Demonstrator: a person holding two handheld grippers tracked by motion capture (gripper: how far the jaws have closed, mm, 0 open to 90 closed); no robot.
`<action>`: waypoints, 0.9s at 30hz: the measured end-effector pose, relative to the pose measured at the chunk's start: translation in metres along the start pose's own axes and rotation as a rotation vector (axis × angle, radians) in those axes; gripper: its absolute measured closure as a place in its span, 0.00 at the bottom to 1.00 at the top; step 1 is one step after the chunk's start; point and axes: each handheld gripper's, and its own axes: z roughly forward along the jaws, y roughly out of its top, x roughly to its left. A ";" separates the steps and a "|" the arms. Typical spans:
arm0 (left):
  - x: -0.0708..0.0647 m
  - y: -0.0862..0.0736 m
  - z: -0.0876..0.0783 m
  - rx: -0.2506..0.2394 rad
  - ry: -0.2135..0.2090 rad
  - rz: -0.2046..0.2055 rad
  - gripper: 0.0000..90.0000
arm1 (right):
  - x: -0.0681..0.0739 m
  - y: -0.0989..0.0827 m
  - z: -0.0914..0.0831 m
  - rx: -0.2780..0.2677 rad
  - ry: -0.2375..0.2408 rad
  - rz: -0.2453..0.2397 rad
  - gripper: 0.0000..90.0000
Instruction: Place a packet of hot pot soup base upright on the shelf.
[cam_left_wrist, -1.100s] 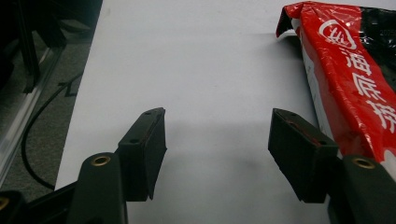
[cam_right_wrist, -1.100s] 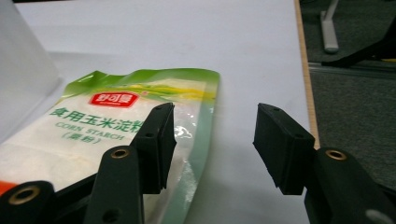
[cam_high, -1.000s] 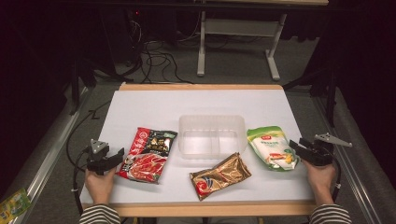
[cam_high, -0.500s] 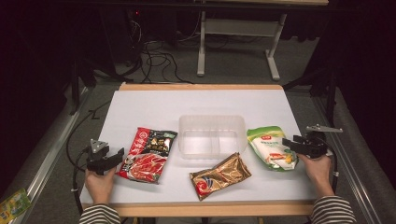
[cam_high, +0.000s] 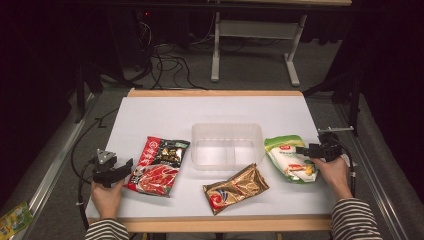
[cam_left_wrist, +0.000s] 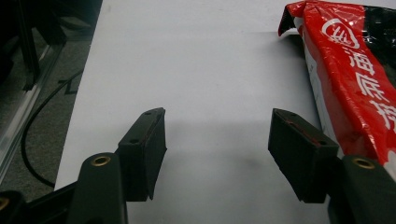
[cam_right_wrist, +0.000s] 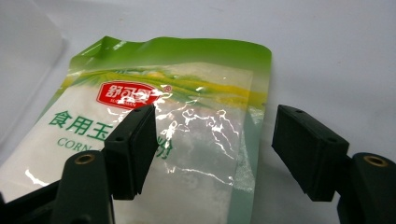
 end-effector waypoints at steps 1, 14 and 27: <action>0.000 0.000 0.000 -0.001 0.001 -0.001 0.42 | 0.000 0.001 0.001 0.003 0.001 0.003 0.34; -0.001 0.000 0.000 -0.003 0.005 0.009 0.41 | 0.001 0.006 0.013 0.065 0.082 0.028 0.39; -0.002 0.000 0.000 -0.008 0.010 0.011 0.41 | 0.010 0.007 0.014 0.125 0.183 -0.005 0.50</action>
